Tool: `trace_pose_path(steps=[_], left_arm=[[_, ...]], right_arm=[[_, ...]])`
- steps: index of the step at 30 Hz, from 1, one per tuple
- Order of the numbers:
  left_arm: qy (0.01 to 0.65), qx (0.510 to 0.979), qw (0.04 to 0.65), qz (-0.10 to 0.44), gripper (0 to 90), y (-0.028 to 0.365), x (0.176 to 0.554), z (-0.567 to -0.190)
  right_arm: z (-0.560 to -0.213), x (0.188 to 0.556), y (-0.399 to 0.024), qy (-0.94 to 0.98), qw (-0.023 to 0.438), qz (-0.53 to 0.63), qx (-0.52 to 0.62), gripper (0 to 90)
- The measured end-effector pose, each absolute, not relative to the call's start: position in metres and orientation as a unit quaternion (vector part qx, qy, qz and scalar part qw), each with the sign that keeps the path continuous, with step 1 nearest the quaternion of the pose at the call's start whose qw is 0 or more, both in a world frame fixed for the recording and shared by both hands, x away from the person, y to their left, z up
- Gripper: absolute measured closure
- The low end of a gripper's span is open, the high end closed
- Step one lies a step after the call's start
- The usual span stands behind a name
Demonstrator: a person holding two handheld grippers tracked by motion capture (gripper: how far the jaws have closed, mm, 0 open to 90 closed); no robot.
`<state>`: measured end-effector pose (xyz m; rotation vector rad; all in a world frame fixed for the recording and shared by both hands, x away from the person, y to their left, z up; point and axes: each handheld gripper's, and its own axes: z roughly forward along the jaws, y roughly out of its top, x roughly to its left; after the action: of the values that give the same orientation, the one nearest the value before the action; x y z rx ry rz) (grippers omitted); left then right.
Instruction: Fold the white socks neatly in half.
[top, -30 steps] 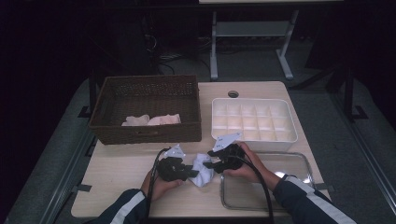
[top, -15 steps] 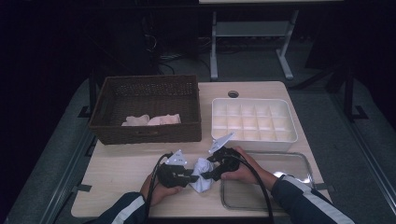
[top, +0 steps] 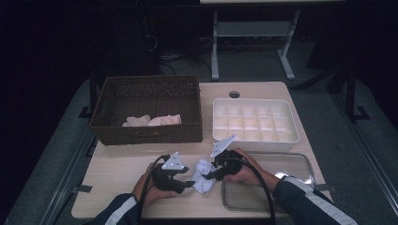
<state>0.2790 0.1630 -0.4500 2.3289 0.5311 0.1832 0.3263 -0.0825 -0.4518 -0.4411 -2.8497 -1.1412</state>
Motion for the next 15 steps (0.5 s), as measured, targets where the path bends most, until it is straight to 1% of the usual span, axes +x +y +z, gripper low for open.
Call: trace_pose_path(steps=[2, 5, 6, 8, 13, 15], left_arm=[[0.205, 0.907, 0.357, 0.089, 35.8, 0.173, 0.281, -0.447], [0.229, 0.896, 0.368, 0.1, 33.0, 0.19, 0.288, -0.448], [0.245, 0.889, 0.373, 0.101, 32.8, 0.196, 0.291, -0.449], [0.265, 0.88, 0.384, 0.092, 32.2, 0.203, 0.297, -0.452], [0.269, 0.88, 0.381, 0.092, 26.0, 0.209, 0.309, -0.461], [0.267, 0.882, 0.378, 0.086, 25.2, 0.21, 0.31, -0.466]], right_arm=[[-0.45, 0.326, -0.085, -0.92, 0.005, -0.366, -0.14, 60.6], [-0.446, 0.324, -0.088, -0.922, -0.016, -0.36, -0.141, 60.7], [-0.446, 0.324, -0.089, -0.922, -0.02, -0.358, -0.144, 60.6], [-0.445, 0.324, -0.091, -0.922, -0.027, -0.356, -0.152, 60.6], [-0.442, 0.323, -0.094, -0.92, -0.031, -0.353, -0.165, 60.6], [-0.443, 0.325, -0.096, -0.922, -0.041, -0.353, -0.156, 60.5]])
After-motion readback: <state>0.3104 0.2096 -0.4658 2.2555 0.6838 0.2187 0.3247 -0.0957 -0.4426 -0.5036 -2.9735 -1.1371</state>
